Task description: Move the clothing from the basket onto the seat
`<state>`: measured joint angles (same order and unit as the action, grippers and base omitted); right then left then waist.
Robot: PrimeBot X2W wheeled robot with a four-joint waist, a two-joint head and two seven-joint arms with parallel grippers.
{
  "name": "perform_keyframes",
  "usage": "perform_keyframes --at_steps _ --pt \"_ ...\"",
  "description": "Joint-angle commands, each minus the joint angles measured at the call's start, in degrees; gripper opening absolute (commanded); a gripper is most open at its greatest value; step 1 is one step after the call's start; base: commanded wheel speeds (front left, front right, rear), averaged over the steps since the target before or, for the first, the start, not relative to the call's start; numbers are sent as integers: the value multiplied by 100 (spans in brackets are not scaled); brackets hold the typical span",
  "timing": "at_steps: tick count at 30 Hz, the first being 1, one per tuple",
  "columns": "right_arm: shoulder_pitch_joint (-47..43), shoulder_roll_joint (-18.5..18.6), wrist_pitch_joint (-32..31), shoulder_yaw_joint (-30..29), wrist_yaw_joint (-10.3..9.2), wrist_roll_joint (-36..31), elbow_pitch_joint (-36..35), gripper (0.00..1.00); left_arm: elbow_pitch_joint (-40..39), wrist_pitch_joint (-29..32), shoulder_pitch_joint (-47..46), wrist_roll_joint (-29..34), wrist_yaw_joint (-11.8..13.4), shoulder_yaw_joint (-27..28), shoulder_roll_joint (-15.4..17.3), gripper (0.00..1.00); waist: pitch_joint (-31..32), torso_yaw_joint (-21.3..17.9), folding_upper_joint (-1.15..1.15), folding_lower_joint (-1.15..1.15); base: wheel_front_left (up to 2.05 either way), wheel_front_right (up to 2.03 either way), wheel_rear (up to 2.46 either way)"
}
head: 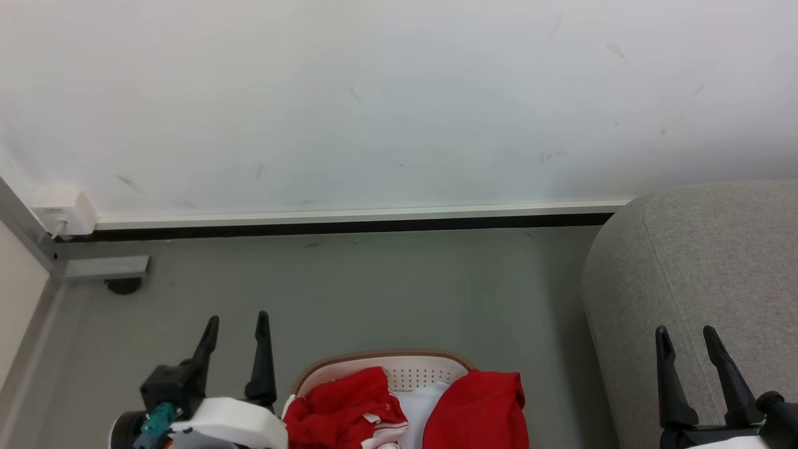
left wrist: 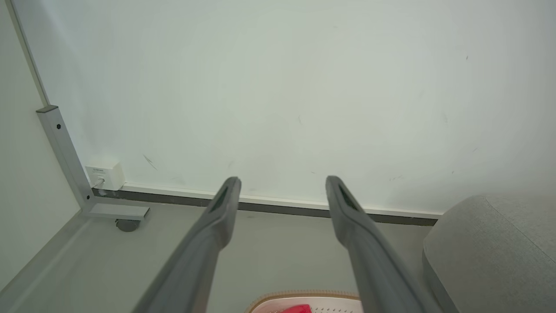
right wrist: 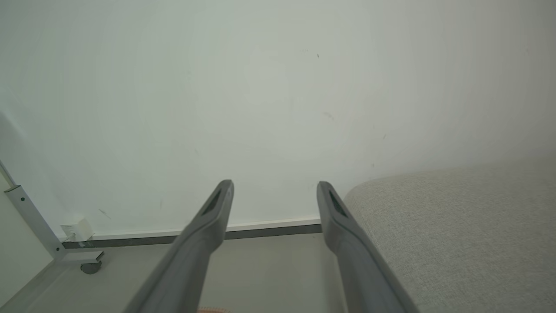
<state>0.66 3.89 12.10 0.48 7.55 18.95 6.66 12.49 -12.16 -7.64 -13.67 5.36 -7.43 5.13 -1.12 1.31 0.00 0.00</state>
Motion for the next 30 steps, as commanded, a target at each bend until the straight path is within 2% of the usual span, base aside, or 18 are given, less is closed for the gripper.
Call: perform_keyframes --at_steps 1,27,30 --pt "-53 11 60 -6 -9 -165 -63 100 -39 -58 -68 223 14 -3 60 100 -4 0 0 0 0 0 0" --pt "-113 -40 319 -35 -12 -1062 -139 100 -39 -312 -104 1223 -61 64 -66 100 -27 50 0 0 0 0 0" --pt "-102 -44 306 -41 -12 -999 -118 100 -12 -307 -114 1199 -92 100 -82 100 -25 49 0 0 0 0 0"
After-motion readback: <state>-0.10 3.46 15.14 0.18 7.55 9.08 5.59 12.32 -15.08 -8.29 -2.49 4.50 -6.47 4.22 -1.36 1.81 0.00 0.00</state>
